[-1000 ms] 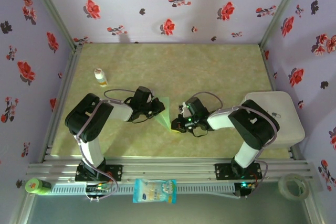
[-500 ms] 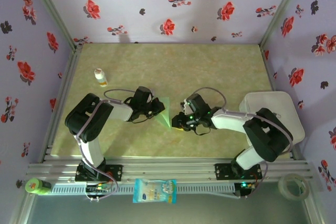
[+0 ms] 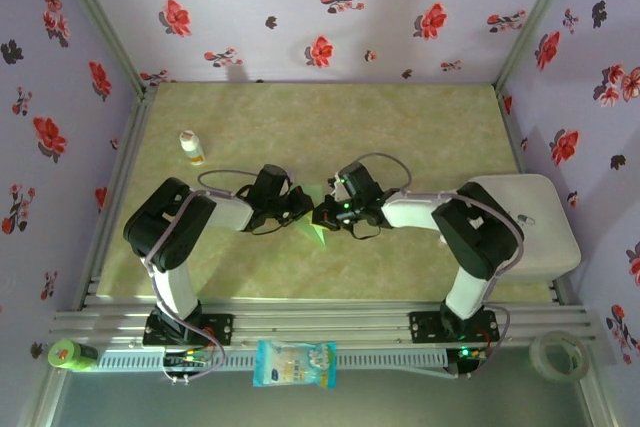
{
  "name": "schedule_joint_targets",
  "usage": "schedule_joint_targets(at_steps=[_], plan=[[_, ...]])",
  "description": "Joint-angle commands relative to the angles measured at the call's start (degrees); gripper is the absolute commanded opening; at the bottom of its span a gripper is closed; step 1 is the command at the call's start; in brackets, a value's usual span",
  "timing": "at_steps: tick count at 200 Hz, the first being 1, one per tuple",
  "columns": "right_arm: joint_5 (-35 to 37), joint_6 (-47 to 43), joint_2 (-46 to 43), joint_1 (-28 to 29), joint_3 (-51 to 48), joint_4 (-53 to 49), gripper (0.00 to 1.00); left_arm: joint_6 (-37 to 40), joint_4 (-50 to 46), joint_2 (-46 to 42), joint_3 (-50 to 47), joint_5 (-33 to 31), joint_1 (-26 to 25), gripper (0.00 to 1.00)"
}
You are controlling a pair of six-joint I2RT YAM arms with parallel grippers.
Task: Fold a paper plane with a square sheet of paper (pick it up from the middle)
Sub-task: Fourth fold the wing at the center of the table.
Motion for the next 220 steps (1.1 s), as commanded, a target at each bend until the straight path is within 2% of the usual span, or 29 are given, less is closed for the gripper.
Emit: schedule_joint_targets(at_steps=[1,116,220], plan=[[-0.43,1.96,2.46,0.46,0.73,2.54,0.02,1.07,-3.37,2.16,-0.64,-1.71,0.30,0.05],[0.03,2.83,2.03,1.81,-6.27,4.75,0.02,0.78,-3.22,2.06,-0.70,-1.88,0.28,0.05],[3.46,-1.35,-2.94,3.98,-10.83,-3.20,0.00,0.37,-3.47,1.53,-1.57,-2.76,0.48,0.05]])
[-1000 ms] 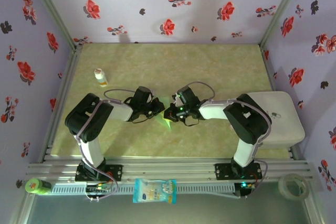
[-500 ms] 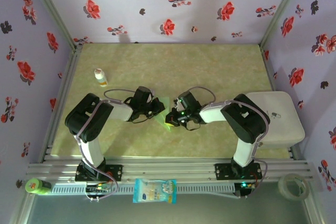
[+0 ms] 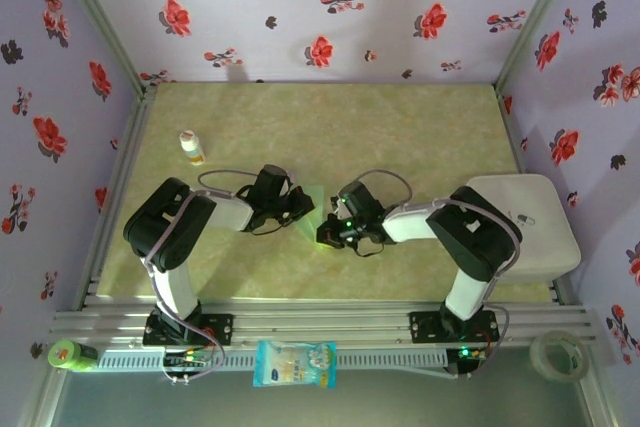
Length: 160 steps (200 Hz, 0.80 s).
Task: Fold a paper plane with a square sheet of paper (pick it up from the middle)
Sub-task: Fourth fold the wing at the center of the table.
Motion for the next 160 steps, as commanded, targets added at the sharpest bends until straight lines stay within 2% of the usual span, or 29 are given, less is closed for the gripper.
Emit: schedule_joint_targets(at_steps=[1,71,124,160], plan=[[0.61,-1.93,-1.71,0.75,-2.55,-7.34,0.00,0.41,-3.47,1.53,-1.48,-2.78,0.44,0.05],[1.68,-5.09,-5.58,1.19,-3.99,-13.00,0.00,0.34,-3.47,1.64,-1.45,-2.89,0.54,0.05],[5.01,-5.02,-13.26,1.01,1.35,-15.19,0.01,0.30,-3.47,1.08,-1.92,-2.96,0.39,0.05],[2.17,-3.90,-8.72,1.10,6.13,-12.61,0.01,0.26,-3.30,1.08,-1.97,-3.06,0.35,0.05]])
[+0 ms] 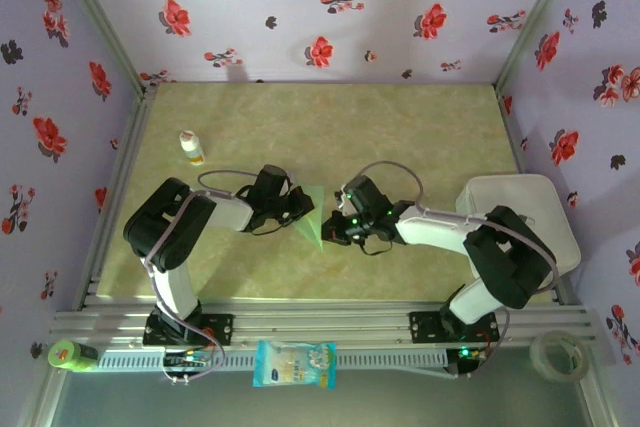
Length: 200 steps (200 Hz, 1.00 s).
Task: Fold a paper plane with a square sheet of paper (pick it up from the middle)
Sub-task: Fourth fold the wing at the center of the table.
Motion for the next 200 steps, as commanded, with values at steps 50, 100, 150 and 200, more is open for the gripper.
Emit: schedule_joint_targets(at_steps=[50,100,150,200], plan=[[-1.11,2.12,11.36,2.35,7.21,2.27,0.02,0.10,-3.49,1.29,-1.55,-2.94,0.32,0.05],[-0.78,2.89,12.74,2.10,0.10,5.29,0.02,0.34,-3.76,0.96,-1.74,-2.98,0.32,0.05],[-5.18,5.85,9.54,1.45,-8.35,13.60,0.03,-0.07,-3.62,0.56,-2.36,-3.52,0.38,0.04],[-5.44,4.58,1.13,-0.30,-11.43,11.03,0.05,-1.44,-3.53,-0.62,-3.42,-5.61,0.07,0.04]])
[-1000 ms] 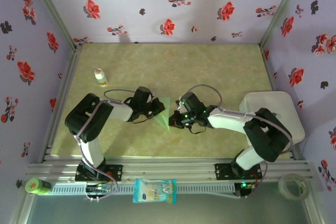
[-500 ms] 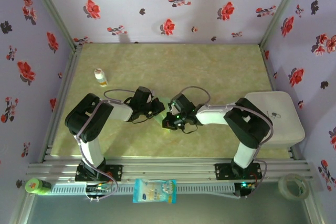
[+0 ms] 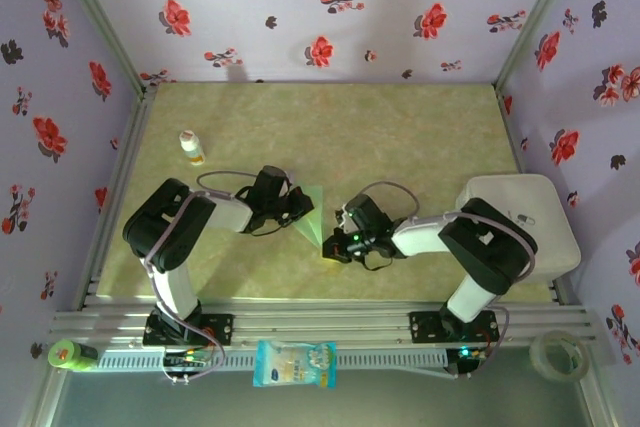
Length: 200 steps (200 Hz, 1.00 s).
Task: Fold a paper plane with a square sheet of paper (pick it up from the middle)
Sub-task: Fourth fold the wing at the center of the table.
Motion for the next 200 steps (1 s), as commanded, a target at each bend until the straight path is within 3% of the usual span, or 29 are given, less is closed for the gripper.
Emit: schedule_joint_targets(at_steps=[1,58,91,132,200], plan=[[-0.57,-0.34,-4.61,-1.42,-0.90,-4.04,0.05,-0.92,-4.61,-0.27,-2.51,-5.02,0.08,0.04],[6.14,-4.71,-13.53,-6.25,2.54,-14.89,0.06,-7.49,-2.56,-3.36,-6.71,-14.23,-4.42,0.04],[2.45,-4.22,-8.95,-5.32,7.29,-12.86,0.08,-11.51,0.33,-3.83,-8.91,-18.37,-6.98,0.04],[1.63,-3.36,-0.29,-2.11,15.07,-11.03,0.08,-12.38,1.32,-4.42,-9.68,-19.20,-7.50,0.04],[5.95,-0.73,8.31,-0.98,19.49,-9.07,0.07,-11.68,1.48,-4.47,-9.24,-18.65,-7.50,0.05]])
